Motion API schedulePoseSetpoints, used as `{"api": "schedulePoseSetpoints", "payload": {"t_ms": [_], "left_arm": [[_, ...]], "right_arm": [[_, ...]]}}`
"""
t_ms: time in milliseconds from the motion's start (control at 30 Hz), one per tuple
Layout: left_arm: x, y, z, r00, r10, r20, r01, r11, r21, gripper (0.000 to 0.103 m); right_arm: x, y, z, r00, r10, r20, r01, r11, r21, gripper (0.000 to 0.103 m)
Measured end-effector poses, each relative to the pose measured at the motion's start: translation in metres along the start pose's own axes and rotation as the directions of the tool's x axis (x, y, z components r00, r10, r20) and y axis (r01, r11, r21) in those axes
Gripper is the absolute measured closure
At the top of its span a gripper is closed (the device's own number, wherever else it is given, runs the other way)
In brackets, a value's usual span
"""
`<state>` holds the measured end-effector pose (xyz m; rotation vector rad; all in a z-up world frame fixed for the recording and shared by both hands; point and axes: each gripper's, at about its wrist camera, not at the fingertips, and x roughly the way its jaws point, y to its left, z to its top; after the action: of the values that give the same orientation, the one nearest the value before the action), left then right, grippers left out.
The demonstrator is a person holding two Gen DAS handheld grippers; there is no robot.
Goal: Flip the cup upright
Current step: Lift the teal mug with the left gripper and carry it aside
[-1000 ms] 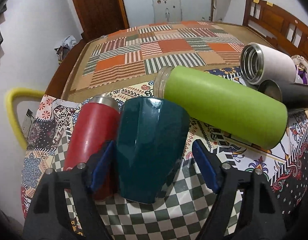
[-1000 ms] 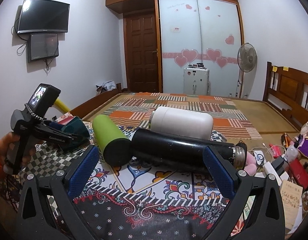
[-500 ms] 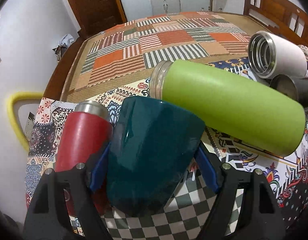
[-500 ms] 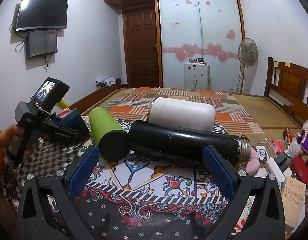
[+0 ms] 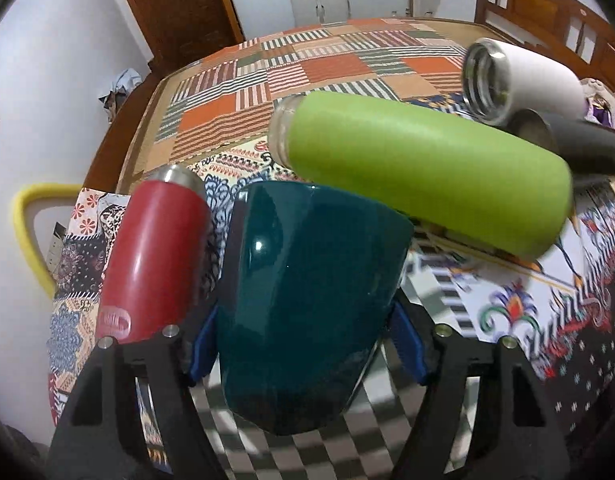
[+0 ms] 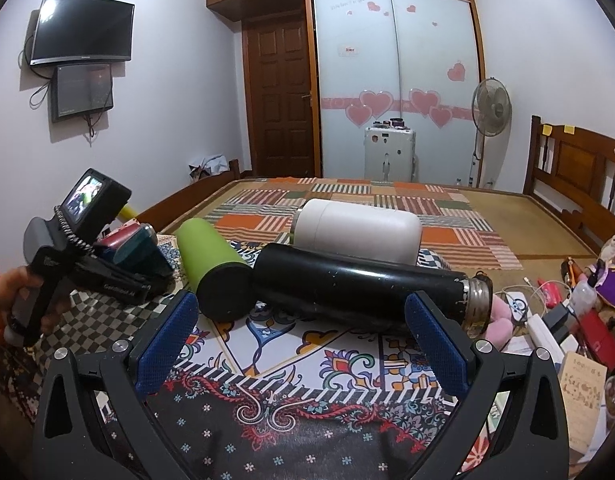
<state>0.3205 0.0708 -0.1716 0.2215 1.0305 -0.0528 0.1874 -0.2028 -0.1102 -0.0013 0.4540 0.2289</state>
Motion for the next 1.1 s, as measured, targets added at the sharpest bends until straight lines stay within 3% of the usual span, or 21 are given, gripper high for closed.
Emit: {"api": "schedulePoseSetpoints", "payload": {"t_ms": [533, 733, 1100], "left_arm": [[-0.079, -0.069, -0.035, 0.99, -0.122, 0.069, 0.116, 0.989, 0.093, 0.03], [-0.08, -0.104, -0.032, 0.982, -0.169, 0.082, 0.158, 0.98, 0.122, 0.03], [-0.062, -0.142, -0.025, 0.98, -0.186, 0.065, 0.172, 0.968, 0.181, 0.03]], "right_arm": [[-0.047, 0.001, 0.005, 0.999, -0.002, 0.05, 0.001, 1.0, 0.021, 0.0], [-0.063, 0.006, 0.002, 0.998, 0.012, 0.069, -0.013, 1.0, 0.018, 0.0], [-0.061, 0.005, -0.008, 0.998, 0.028, 0.057, -0.029, 0.999, 0.013, 0.0]]}}
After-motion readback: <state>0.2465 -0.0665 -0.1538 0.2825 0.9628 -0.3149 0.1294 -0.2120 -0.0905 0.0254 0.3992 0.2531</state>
